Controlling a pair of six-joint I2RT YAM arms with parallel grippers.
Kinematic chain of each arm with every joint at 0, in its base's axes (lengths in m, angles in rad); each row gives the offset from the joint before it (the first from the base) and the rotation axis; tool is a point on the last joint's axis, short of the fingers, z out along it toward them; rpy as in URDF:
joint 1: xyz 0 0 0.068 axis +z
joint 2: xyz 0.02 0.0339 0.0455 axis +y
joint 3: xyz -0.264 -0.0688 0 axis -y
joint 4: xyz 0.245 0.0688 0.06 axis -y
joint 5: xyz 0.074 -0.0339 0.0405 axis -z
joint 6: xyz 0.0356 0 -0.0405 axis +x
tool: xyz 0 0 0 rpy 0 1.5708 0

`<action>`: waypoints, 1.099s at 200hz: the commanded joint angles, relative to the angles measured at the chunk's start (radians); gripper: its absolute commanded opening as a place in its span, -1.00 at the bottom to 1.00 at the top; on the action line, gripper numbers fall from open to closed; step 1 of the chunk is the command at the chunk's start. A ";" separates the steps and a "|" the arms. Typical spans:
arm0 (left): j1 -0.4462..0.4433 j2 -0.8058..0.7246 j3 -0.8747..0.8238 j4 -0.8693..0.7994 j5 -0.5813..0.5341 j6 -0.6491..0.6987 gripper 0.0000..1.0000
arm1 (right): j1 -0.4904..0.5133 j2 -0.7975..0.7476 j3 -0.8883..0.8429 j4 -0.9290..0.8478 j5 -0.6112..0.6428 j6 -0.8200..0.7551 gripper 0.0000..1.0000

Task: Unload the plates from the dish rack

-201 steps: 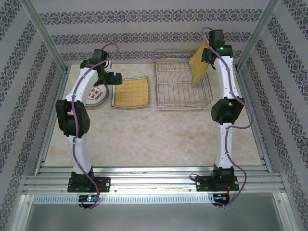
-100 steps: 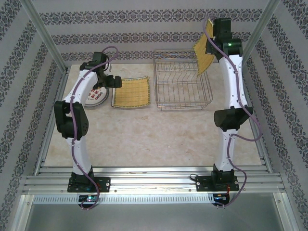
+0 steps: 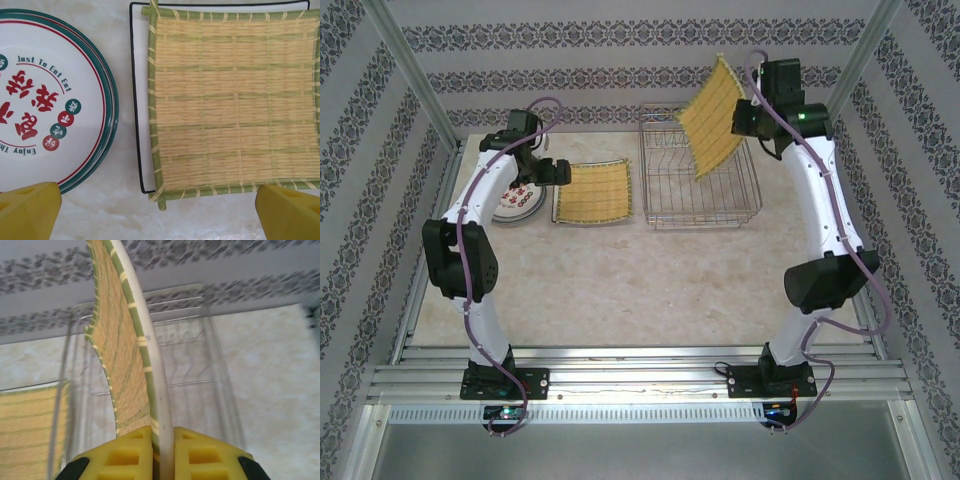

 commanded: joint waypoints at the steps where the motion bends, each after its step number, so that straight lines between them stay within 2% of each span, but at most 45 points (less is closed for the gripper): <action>1: -0.010 -0.053 -0.016 0.023 0.007 -0.003 1.00 | 0.007 -0.119 -0.147 0.249 -0.232 0.114 -1.00; 49: -0.019 -0.087 -0.037 0.037 0.018 -0.004 1.00 | -0.023 -0.265 -0.549 0.648 -0.561 0.331 -1.00; 90: -0.024 -0.102 -0.049 0.053 0.037 -0.013 1.00 | -0.047 -0.294 -0.782 0.959 -0.705 0.508 -1.00; 117: -0.025 -0.112 -0.055 0.058 0.037 -0.016 0.99 | -0.042 -0.286 -0.879 1.089 -0.739 0.565 -1.00; 167: -0.026 -0.151 -0.066 0.080 0.057 -0.013 1.00 | -0.043 -0.266 -0.942 1.152 -0.761 0.584 -1.00; 220: -0.026 -0.287 -0.246 0.376 0.309 -0.033 0.99 | -0.033 -0.219 -0.959 1.228 -0.805 0.626 -1.00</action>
